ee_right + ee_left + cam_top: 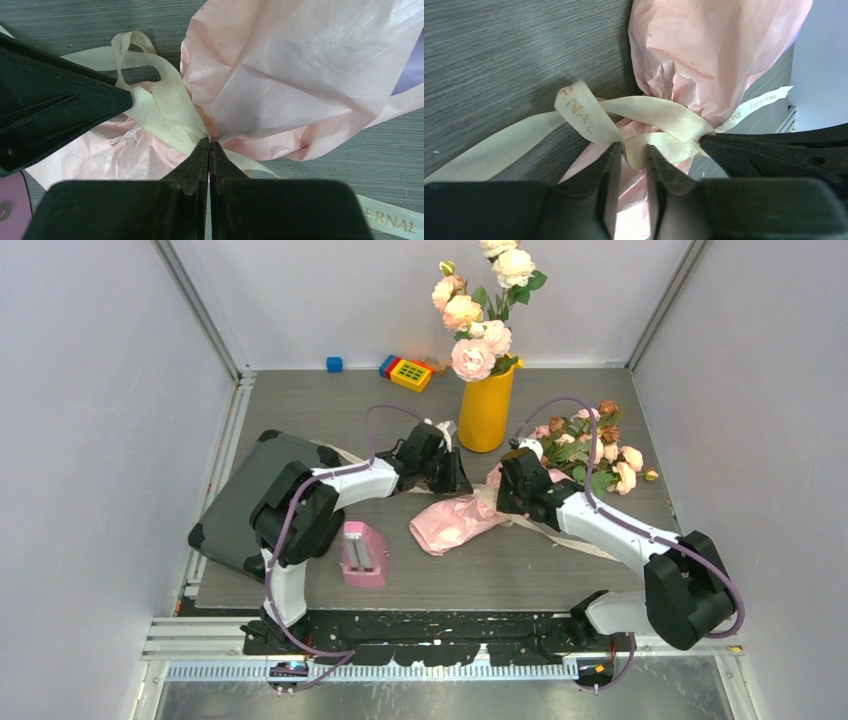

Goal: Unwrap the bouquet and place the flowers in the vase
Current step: Untie the ribbon from the wrapping paper.

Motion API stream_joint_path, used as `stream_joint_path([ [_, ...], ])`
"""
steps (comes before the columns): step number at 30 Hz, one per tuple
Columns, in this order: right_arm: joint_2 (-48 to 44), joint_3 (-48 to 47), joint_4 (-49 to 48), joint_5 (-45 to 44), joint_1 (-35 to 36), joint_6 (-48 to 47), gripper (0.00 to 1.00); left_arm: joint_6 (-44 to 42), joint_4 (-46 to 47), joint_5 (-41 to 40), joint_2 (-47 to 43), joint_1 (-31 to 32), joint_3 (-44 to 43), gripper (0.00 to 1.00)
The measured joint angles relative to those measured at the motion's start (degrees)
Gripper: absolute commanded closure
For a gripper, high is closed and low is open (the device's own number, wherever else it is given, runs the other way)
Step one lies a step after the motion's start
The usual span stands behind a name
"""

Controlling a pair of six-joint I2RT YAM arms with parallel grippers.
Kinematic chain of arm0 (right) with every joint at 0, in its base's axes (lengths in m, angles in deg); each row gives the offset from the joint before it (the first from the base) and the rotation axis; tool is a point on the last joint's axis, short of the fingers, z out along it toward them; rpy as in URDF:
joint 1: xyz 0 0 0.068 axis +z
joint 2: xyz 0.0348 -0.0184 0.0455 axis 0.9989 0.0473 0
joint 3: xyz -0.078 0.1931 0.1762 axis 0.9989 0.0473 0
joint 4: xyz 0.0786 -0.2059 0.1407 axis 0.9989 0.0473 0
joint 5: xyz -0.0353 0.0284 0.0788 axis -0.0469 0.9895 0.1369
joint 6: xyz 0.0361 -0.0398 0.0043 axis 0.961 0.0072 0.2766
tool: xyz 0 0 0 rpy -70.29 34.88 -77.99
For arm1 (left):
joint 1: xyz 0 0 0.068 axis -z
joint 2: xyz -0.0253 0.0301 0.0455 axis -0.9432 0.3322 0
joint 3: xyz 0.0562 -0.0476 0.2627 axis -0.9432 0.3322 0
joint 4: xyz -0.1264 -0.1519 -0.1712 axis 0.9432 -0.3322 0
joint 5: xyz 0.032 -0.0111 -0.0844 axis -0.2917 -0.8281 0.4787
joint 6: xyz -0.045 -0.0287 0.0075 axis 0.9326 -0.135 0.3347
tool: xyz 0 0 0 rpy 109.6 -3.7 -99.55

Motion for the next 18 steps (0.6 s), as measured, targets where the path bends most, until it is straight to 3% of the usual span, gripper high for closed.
stream_joint_path([
  [4,-0.5,0.1,0.1,-0.2,0.0,0.3,0.99,0.3,0.1,0.0,0.2,0.0,0.0,0.99],
  [18,-11.0,2.5,8.5,-7.8,0.0,5.7,1.00,1.2,1.3,0.0,0.3,-1.3,0.0,1.00],
])
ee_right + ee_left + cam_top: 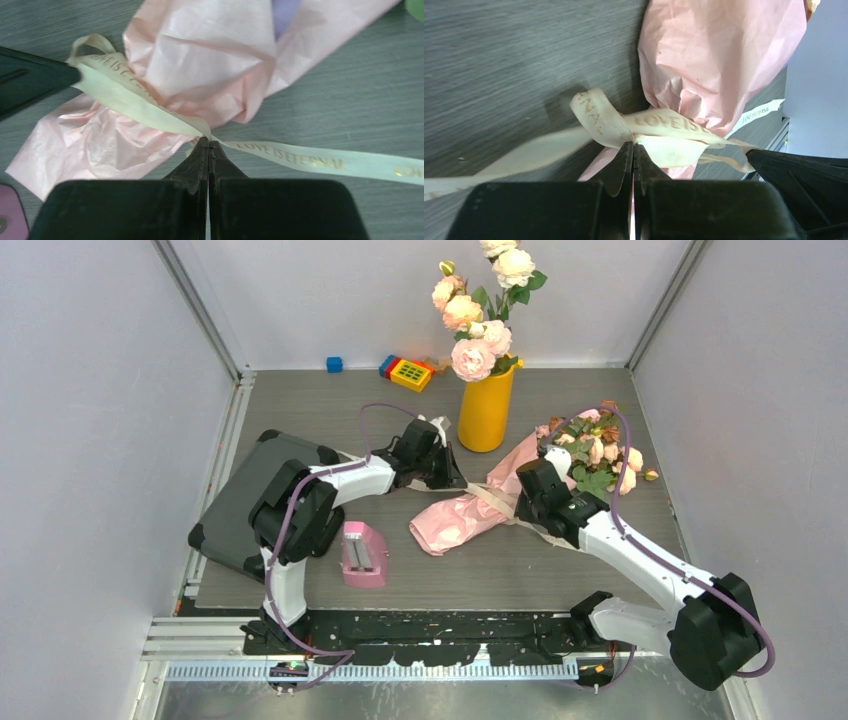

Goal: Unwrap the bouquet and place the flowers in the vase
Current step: Untie the ribbon from the wrapping paper.

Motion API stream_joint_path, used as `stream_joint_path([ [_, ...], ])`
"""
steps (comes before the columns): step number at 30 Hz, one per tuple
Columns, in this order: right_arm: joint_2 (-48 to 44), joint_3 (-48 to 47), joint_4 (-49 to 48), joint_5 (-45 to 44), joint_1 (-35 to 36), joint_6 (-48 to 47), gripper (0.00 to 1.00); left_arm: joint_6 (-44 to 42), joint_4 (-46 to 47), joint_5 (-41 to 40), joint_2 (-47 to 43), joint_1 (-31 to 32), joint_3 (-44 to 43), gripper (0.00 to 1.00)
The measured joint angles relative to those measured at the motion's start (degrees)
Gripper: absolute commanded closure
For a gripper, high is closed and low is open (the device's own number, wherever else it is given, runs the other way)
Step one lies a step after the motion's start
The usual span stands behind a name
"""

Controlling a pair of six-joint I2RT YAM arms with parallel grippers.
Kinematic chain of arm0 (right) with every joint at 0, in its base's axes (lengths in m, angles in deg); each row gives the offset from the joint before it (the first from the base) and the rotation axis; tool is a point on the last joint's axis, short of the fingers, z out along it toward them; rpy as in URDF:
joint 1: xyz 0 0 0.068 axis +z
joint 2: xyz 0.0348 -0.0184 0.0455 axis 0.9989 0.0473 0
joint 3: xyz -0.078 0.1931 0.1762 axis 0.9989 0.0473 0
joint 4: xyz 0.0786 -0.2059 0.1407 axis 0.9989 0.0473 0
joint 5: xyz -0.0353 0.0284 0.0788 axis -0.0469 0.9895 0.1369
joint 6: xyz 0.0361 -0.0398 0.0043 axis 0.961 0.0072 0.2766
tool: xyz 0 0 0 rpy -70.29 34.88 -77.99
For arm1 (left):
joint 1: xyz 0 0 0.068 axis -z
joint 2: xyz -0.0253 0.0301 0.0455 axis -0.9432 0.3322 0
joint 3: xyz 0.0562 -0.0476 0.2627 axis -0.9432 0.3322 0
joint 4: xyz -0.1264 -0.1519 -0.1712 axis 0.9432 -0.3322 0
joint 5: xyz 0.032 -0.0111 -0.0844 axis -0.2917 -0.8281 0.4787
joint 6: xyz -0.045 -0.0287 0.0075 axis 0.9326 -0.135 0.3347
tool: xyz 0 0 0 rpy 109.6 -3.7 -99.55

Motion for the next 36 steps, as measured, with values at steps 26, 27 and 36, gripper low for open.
stream_joint_path([
  [26,-5.0,9.4,10.8,-9.5,0.0,21.4,0.67,-3.5,1.3,0.2,3.1,-9.3,2.2,0.49],
  [27,-5.6,8.9,11.6,-9.9,0.0,21.0,0.65,-3.7,1.2,0.0,2.9,-9.3,2.2,0.47],
  [36,-10.1,2.3,14.1,-10.4,0.0,12.6,0.43,-9.9,-1.2,-1.1,-6.8,-8.3,2.1,0.36],
])
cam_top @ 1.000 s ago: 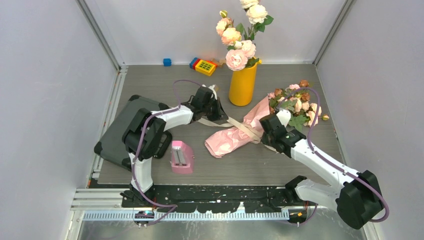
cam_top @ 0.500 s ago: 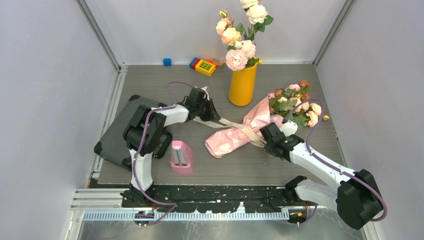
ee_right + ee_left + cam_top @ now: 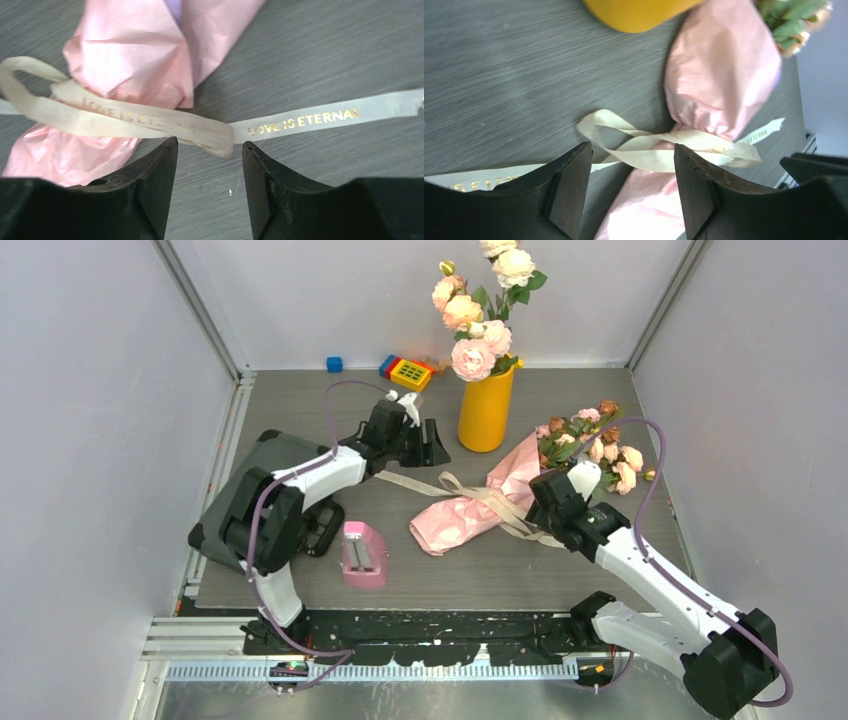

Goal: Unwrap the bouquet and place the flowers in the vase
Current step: Untie the ribbon from the wrapping paper.

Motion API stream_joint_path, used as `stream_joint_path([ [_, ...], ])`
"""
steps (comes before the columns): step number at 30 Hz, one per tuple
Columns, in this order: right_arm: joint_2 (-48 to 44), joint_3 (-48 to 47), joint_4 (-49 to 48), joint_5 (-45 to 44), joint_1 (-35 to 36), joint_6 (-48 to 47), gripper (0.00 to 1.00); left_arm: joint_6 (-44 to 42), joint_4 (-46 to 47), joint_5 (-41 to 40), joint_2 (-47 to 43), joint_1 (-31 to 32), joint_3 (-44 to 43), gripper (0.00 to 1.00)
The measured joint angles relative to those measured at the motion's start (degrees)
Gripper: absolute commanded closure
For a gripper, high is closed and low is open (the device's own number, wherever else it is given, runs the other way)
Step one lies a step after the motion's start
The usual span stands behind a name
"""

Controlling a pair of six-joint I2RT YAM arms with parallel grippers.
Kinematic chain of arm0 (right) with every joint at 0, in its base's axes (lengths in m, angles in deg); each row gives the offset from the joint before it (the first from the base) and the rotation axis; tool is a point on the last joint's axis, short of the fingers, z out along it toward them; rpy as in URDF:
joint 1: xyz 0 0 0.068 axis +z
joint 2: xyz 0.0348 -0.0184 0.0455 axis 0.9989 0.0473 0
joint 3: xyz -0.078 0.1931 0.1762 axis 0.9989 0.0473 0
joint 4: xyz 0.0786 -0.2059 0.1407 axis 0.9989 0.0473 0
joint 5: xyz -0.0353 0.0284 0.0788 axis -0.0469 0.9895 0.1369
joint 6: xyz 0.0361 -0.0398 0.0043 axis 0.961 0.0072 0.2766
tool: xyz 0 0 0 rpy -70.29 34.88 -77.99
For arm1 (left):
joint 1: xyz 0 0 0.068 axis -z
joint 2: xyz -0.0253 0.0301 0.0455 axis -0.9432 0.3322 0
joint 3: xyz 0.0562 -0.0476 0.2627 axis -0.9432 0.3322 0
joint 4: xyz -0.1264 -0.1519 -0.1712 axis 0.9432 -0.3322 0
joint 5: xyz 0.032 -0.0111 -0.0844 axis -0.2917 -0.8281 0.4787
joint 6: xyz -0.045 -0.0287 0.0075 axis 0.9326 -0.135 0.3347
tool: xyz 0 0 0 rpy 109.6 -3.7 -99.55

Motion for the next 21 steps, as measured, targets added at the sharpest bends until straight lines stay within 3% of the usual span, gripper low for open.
stream_joint_path([
  [5,0.5,-3.2,-1.7,3.8,0.0,-5.7,0.35,-5.3,-1.3,0.3,-4.0,4.9,-1.6,0.33],
  [13,6.4,-4.8,-8.8,12.0,0.0,-10.0,0.29,-14.5,-3.1,3.1,-2.5,14.2,-4.5,0.29],
  [21,11.8,-4.8,-14.1,14.4,-0.2,-12.1,0.27,-20.2,-3.3,3.8,2.1,16.3,-6.8,0.26],
])
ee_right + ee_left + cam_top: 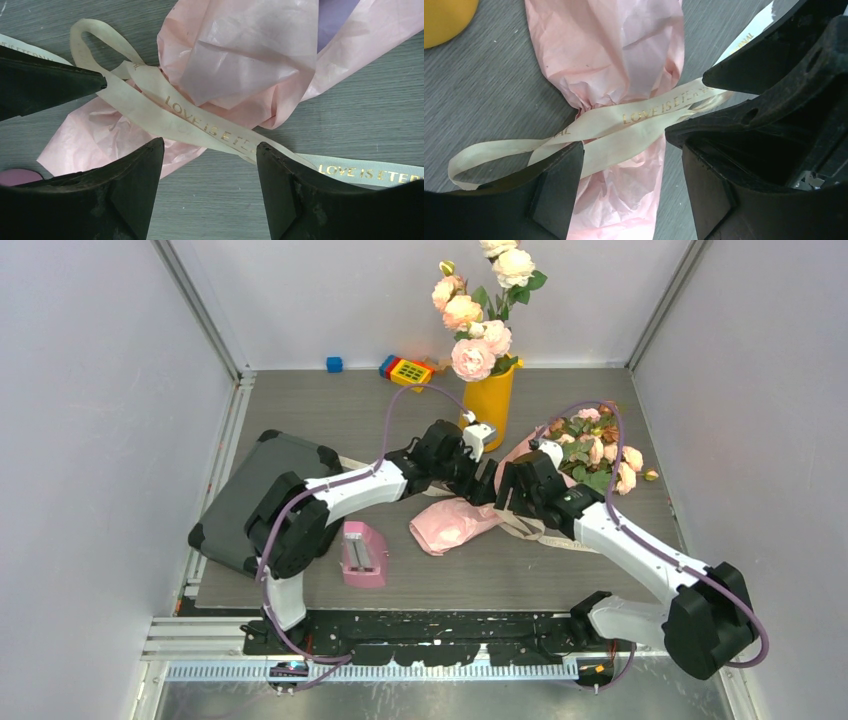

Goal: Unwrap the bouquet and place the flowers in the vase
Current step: Untie the ribbon from the wrapping paper.

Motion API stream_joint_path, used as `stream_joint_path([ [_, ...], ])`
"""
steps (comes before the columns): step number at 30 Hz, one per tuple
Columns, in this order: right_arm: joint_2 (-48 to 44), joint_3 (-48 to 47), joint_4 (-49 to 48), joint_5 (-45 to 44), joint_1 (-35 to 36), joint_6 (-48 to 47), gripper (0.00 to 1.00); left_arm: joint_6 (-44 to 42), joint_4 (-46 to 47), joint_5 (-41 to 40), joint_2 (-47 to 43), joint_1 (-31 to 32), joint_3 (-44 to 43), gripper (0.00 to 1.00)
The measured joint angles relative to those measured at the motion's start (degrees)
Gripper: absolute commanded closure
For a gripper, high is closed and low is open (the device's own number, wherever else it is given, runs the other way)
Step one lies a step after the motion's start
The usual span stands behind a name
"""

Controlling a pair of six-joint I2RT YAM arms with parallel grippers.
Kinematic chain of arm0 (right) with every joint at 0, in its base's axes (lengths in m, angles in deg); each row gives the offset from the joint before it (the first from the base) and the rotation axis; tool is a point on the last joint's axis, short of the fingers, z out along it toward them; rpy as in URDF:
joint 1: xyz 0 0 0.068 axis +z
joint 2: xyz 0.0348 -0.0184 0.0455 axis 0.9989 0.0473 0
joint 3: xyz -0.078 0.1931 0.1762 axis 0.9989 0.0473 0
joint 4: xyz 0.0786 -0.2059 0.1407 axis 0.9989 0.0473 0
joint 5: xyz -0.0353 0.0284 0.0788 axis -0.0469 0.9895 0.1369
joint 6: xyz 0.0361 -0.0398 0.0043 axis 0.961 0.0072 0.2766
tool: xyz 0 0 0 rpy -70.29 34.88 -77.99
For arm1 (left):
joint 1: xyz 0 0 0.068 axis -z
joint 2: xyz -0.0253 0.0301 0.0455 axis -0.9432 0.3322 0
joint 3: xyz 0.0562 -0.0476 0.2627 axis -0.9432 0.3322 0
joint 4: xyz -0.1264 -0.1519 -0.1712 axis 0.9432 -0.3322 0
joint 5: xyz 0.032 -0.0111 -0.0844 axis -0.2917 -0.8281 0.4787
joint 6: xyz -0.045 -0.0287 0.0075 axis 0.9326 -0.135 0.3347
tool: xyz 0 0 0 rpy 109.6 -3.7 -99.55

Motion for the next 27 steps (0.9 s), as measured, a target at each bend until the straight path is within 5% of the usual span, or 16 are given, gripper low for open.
stream_joint_path([
  [8,1.8,0.0,-1.8,-0.6,-0.1,-0.5,0.27,-1.6,0.7,-2.7,0.5,0.4,0.1,0.33],
  [27,-6.7,4.4,-1.1,-3.7,-4.0,0.0,0.27,0.5,9.8,-7.3,0.4,1.7,7.9,0.28],
])
